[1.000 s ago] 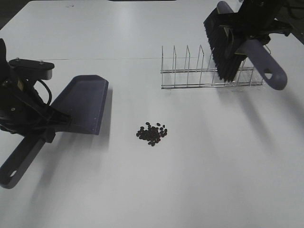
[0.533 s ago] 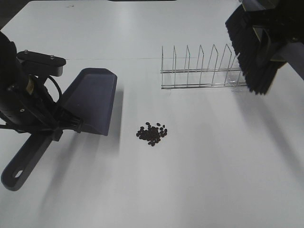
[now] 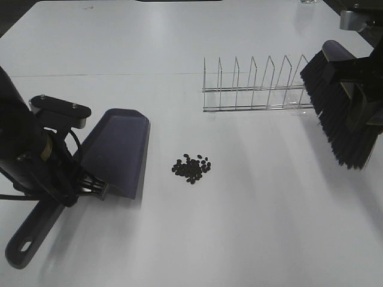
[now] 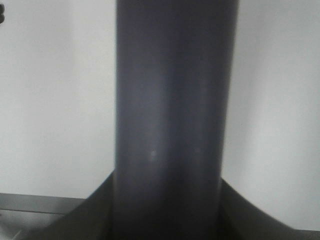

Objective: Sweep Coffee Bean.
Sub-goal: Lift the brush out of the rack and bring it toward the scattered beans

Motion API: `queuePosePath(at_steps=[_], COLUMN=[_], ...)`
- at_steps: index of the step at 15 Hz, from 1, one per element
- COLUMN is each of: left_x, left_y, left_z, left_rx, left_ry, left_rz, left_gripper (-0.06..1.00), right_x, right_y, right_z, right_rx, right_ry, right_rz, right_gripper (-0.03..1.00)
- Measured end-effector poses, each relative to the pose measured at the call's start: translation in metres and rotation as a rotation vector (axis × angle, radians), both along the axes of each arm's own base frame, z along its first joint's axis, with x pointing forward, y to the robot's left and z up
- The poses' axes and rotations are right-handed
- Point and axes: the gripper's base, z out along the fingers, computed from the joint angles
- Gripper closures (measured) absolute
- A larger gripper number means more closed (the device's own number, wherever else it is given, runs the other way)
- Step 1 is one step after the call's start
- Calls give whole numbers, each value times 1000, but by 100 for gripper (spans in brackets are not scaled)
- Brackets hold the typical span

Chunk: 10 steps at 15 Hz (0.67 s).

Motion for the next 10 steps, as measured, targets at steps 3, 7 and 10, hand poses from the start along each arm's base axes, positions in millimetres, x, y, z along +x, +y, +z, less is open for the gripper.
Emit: queuePosePath(at_steps=[3, 7, 10], left_x=[3, 8, 14], left_y=[-6, -11, -15], left_z=[-20, -35, -38], left_rx=[15, 46, 54], left_ry=[32, 74, 81], left_rz=[-68, -130, -147], left_gripper=[60, 60, 60], right_x=[5, 16, 24], right_y=[-6, 6, 42], right_z=[-2, -23, -44], right_rx=[-66, -130, -217], right_ry=[-36, -17, 0], right_rz=[-24, 8, 104], right_gripper=[67, 67, 67])
